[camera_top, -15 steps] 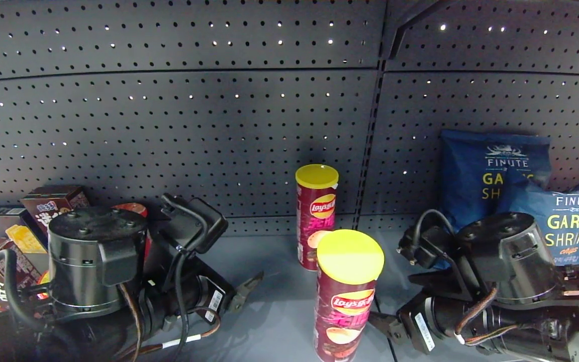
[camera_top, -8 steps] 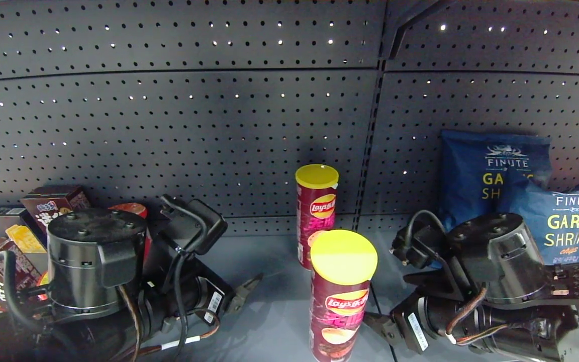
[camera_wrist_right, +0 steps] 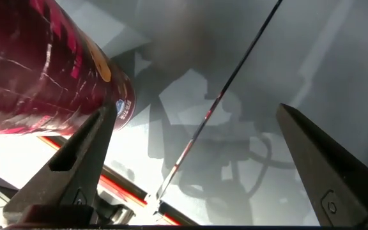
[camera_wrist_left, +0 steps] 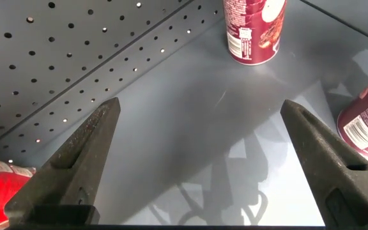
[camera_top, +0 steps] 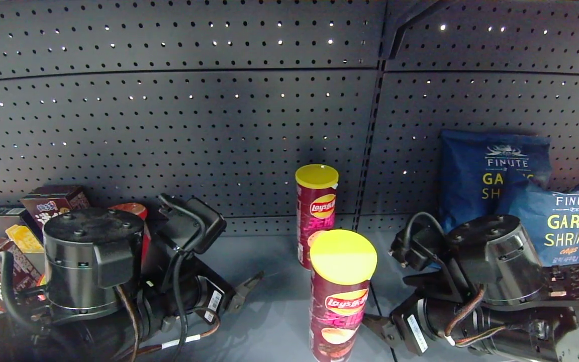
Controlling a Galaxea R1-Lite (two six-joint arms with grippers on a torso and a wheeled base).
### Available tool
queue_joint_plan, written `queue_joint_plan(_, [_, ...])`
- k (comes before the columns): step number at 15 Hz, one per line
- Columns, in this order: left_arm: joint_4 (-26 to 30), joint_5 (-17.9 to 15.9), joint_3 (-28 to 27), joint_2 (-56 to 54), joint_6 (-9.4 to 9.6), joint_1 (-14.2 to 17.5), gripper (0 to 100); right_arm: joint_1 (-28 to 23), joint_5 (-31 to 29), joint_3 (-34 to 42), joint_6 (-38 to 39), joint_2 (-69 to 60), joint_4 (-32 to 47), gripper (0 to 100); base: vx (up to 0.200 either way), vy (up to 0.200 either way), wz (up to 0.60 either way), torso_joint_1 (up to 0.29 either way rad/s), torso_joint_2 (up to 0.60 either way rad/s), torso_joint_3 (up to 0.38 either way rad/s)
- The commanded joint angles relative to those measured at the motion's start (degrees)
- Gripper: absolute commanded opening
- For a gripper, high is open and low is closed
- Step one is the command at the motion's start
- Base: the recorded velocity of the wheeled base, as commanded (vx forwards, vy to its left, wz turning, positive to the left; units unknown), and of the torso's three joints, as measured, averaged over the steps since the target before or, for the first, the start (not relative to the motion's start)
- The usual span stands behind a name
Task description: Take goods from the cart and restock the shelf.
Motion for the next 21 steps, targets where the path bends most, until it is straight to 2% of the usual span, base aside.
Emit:
queue_joint_plan(1, [0.02,0.01,-0.01,0.19,-0.01,-0.01,100,0.05,0.03,0.00,-0.01,0.17,-0.04,100,0.000,0.000,0.00,0.000,0.00,0.000])
queue_joint_plan(15, [0.02,-0.07,0.08,0.54,0.16,-0.01,100,1.81,-0.05,-2.90,-0.01,3.86,-0.48,100,0.000,0.000,0.00,0.000,0.00,0.000])
queue_joint_plan(19, [-0.07,-0.07,0.70,0.28,0.16,-0.01,100,1.19,-0.58,0.35,0.34,0.08,-0.22,100,0.000,0.000,0.00,0.000,0.00,0.000])
queue_joint_plan(21, [-0.07,-0.07,2.28,-0.86,-0.01,0.08,100,-0.57,-0.76,3.17,3.25,-4.05,-0.13,100,0.000,0.000,0.00,0.000,0.00,0.000])
